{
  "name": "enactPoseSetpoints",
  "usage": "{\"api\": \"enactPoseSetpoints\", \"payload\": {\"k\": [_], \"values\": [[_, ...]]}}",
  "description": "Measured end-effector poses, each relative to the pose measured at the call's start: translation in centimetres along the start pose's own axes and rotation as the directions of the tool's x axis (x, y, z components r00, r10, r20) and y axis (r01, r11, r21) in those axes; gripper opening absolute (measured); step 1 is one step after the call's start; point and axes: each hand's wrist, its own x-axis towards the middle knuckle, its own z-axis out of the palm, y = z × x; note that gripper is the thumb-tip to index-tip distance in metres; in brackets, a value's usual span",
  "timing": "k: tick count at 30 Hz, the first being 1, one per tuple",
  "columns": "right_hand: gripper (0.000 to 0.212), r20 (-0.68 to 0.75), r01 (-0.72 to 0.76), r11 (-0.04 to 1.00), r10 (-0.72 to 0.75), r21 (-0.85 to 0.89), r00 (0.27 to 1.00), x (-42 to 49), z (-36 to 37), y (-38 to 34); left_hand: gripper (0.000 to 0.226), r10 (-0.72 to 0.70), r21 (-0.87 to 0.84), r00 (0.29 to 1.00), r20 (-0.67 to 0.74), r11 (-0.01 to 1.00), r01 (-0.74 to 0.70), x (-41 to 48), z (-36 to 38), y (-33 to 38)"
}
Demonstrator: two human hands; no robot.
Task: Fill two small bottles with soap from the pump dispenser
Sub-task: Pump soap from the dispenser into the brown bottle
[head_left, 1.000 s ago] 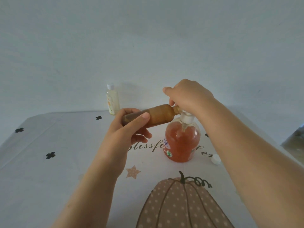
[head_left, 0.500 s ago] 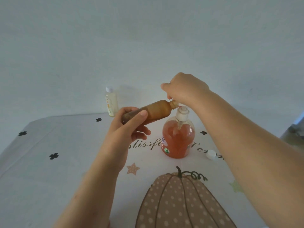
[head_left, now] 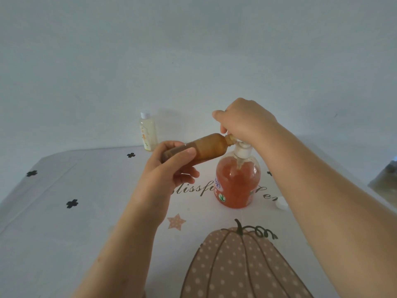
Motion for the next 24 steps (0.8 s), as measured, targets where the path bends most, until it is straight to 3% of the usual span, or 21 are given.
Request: {"api": "enactPoseSetpoints", "payload": {"k": [17,24], "values": [[0.037,0.007,-0.014,1.000,0.014,-0.002,1.000,-0.6,-0.1,-0.2,0.039,-0.010,0.017,0.999,0.053,1.000,0.009,-0.1,0.0,0.1],[0.040,0.014,-0.004,0.977,0.001,0.212,1.000,-0.5,-1.3,-0.3,0.039,-0.010,0.071,0.999,0.037,0.997,0.007,-0.3,0.0,0.4]]}}
